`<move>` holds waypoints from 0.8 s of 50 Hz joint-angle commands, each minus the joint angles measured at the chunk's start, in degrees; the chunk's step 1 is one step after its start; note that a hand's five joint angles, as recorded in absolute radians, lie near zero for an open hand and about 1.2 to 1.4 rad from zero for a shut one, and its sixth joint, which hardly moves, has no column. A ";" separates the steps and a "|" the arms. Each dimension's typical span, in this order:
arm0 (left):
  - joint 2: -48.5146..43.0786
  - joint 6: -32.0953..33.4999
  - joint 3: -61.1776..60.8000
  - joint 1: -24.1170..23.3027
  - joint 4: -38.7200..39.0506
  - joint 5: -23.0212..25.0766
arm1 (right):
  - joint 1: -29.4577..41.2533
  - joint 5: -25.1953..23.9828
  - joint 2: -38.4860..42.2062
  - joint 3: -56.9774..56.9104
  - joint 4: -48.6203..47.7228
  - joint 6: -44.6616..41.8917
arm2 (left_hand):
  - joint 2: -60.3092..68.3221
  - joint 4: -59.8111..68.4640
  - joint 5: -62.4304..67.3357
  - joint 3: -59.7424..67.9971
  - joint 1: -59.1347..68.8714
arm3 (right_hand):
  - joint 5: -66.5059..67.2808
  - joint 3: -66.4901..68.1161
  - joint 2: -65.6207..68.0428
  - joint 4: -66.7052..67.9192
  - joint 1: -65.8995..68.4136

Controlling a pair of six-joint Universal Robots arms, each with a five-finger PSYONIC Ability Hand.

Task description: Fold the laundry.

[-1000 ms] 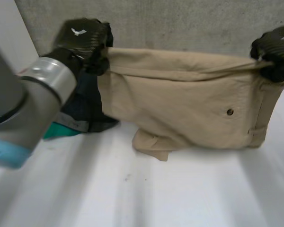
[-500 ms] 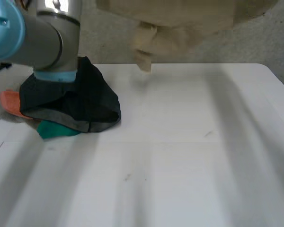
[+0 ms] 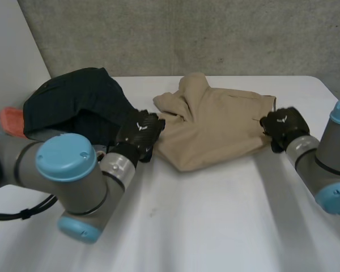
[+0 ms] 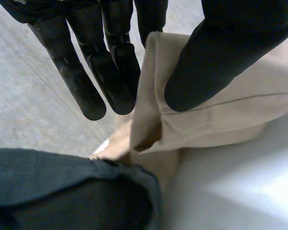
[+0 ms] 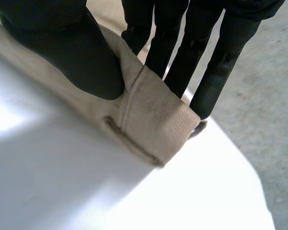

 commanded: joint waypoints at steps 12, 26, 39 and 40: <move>31.38 7.37 -11.15 -8.82 -59.42 0.07 | -5.54 -0.30 -34.59 19.46 39.16 -24.50 | 11.47 11.30 11.91 11.66 15.18 | 11.25 11.70 12.72 11.37 16.25; 19.44 7.28 -3.34 -9.81 -39.76 -1.07 | -9.34 -7.60 -34.08 22.37 31.21 -21.10 | 11.47 11.30 11.91 11.66 15.18 | 11.25 11.70 12.72 11.37 16.25; 1.32 7.80 11.52 -5.15 -36.06 -1.43 | -8.81 -7.34 -26.60 22.81 24.86 -16.96 | -57.33 -57.50 -56.89 -57.13 -53.62 | 11.25 11.70 12.72 11.37 16.25; 0.71 7.72 12.22 -5.06 -35.97 -1.43 | -8.81 -7.34 -26.60 23.16 24.34 -16.96 | -58.14 -58.31 -57.70 -57.95 -54.43 | 11.25 11.70 12.72 11.37 16.25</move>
